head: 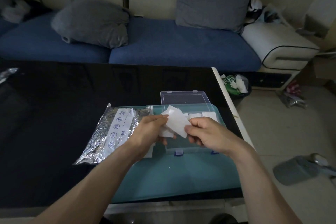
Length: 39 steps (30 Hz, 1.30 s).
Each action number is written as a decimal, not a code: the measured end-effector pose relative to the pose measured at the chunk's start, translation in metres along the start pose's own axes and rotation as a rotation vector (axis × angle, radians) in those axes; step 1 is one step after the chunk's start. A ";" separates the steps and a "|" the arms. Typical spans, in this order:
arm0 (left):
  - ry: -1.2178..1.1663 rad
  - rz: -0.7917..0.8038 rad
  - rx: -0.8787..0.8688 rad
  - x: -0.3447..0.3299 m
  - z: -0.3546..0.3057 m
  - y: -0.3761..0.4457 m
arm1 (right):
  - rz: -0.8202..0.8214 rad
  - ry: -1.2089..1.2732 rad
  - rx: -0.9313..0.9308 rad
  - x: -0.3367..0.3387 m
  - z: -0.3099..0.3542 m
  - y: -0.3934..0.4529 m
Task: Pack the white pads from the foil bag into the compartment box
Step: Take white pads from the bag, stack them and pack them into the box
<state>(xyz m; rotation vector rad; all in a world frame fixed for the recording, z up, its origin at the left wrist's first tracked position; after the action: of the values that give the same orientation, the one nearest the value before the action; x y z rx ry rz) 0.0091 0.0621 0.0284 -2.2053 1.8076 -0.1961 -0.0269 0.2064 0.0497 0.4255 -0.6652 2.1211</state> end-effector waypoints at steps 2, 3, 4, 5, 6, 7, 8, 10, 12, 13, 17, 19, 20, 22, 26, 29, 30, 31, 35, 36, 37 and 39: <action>-0.015 -0.013 0.003 0.001 -0.001 -0.001 | 0.025 0.004 -0.033 -0.003 -0.003 0.001; -0.013 -0.015 0.002 0.001 0.000 -0.001 | 0.030 -0.003 -0.039 -0.004 -0.003 0.000; -0.005 -0.016 0.001 0.001 -0.001 -0.002 | 0.031 -0.018 -0.036 -0.004 -0.002 0.000; 0.003 -0.013 0.000 0.001 -0.001 -0.002 | 0.029 -0.044 -0.026 -0.004 0.000 0.000; 0.010 -0.005 -0.001 0.000 -0.001 -0.003 | 0.025 -0.079 -0.013 -0.004 0.002 -0.001; 0.016 0.011 -0.003 -0.001 -0.001 -0.003 | 0.012 -0.119 0.004 -0.003 0.005 -0.001; 0.020 0.031 -0.005 -0.003 -0.001 -0.003 | -0.009 -0.160 0.021 -0.001 0.007 -0.001; 0.023 0.058 -0.008 -0.006 0.000 -0.003 | -0.050 -0.247 0.040 0.001 0.008 0.000; 0.027 0.062 -0.017 -0.008 -0.001 -0.003 | -0.080 -0.298 0.037 0.003 0.006 0.000; 0.039 0.056 -0.026 -0.008 -0.002 -0.003 | -0.102 -0.310 0.034 0.004 0.005 0.000; 0.092 0.013 -0.075 -0.006 -0.005 -0.003 | -0.230 -0.319 0.029 0.013 0.002 -0.001; 0.085 0.002 -0.086 -0.005 -0.005 -0.002 | -0.248 -0.246 0.039 0.014 -0.001 0.002; 0.083 -0.010 -0.087 -0.004 -0.004 -0.001 | -0.260 -0.192 0.055 0.014 -0.002 0.004; 0.087 -0.041 -0.075 0.000 -0.002 0.000 | -0.301 -0.089 0.090 0.018 -0.001 0.005; -0.019 -0.069 -0.035 0.005 -0.004 -0.002 | -0.323 0.161 0.103 0.025 -0.003 0.005; 0.169 -0.105 -0.083 0.015 -0.007 -0.002 | -0.304 0.348 0.108 0.036 -0.004 0.002; 0.293 -0.099 -0.109 0.016 -0.009 -0.002 | -0.263 0.419 0.123 0.038 -0.003 0.000; 0.385 -0.076 -0.130 0.015 -0.010 -0.004 | -0.210 0.455 0.143 0.039 0.000 -0.002; 0.510 0.089 -0.165 0.002 -0.011 -0.009 | -0.079 0.292 0.181 0.026 0.004 -0.006; 0.535 0.133 -0.173 -0.002 -0.010 -0.010 | -0.084 0.252 0.181 0.022 0.003 -0.005; 0.548 0.176 -0.174 -0.005 -0.007 -0.010 | -0.100 0.216 0.171 0.020 0.002 -0.003; 0.552 0.240 -0.152 -0.010 -0.001 -0.011 | -0.132 0.149 0.152 0.017 -0.003 0.000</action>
<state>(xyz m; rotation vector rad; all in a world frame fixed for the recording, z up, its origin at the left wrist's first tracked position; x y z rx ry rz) 0.0167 0.0740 0.0332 -2.1454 2.4245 -0.6938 -0.0368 0.2192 0.0566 0.3788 -0.3815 2.0606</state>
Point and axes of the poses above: each hand's wrist, its own y-axis towards the middle knuckle, its own x-axis out of the back of the hand, z = x × y, the point moved 9 cm from there along y, towards the middle knuckle, and after that the axes turned 4 degrees about -z, right-handed, at the moved point
